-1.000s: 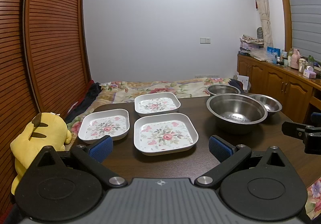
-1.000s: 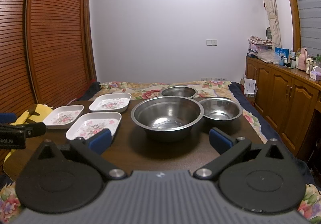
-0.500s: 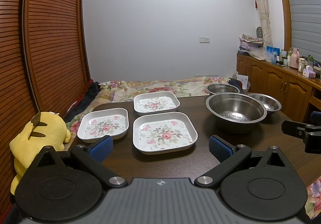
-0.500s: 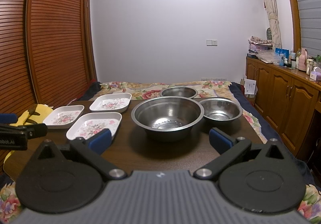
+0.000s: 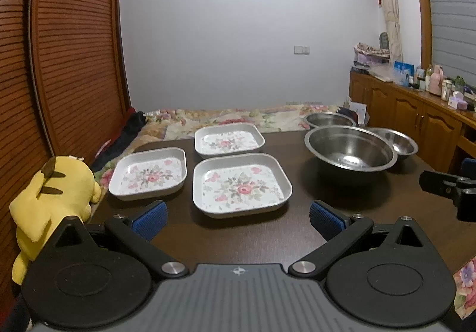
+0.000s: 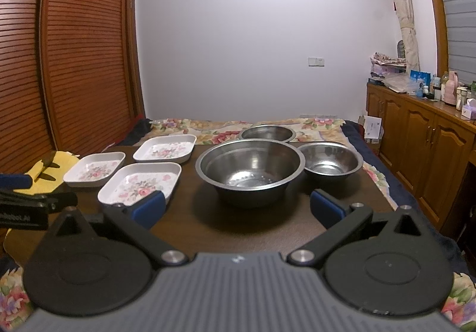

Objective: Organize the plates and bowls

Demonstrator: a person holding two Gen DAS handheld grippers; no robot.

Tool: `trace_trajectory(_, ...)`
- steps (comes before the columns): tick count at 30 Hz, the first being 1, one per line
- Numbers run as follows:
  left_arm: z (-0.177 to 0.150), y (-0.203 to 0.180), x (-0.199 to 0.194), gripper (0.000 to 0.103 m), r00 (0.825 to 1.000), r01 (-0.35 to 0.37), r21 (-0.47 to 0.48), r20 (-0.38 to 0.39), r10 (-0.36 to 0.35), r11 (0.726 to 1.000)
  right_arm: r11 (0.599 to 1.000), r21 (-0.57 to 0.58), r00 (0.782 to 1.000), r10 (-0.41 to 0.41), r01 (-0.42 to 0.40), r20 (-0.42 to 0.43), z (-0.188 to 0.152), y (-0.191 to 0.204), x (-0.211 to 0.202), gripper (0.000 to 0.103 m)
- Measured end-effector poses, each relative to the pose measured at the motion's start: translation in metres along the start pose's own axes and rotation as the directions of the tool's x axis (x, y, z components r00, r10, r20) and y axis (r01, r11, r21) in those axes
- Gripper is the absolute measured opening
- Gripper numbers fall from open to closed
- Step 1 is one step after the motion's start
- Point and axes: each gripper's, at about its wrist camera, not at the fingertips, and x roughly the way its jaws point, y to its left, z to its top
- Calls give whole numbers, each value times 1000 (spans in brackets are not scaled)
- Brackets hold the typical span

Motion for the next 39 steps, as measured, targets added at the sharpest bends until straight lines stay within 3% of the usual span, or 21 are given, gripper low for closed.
trace_trajectory(12, 3, 14, 36, 103, 998, 0, 7, -70, 0, 1000, 999, -31, 999, 40, -40, -3, 2, 10, 22, 103)
trace_trajectory(27, 20, 34, 73, 103, 996, -14, 25, -89, 17, 1000, 993, -60, 995, 97, -97, -8, 25, 26, 66, 103)
trace_trajectory(39, 32, 56, 102, 103, 993, -15, 20, -114, 17, 1000, 975, -90, 978, 200, -205, -57, 41, 52, 98, 102)
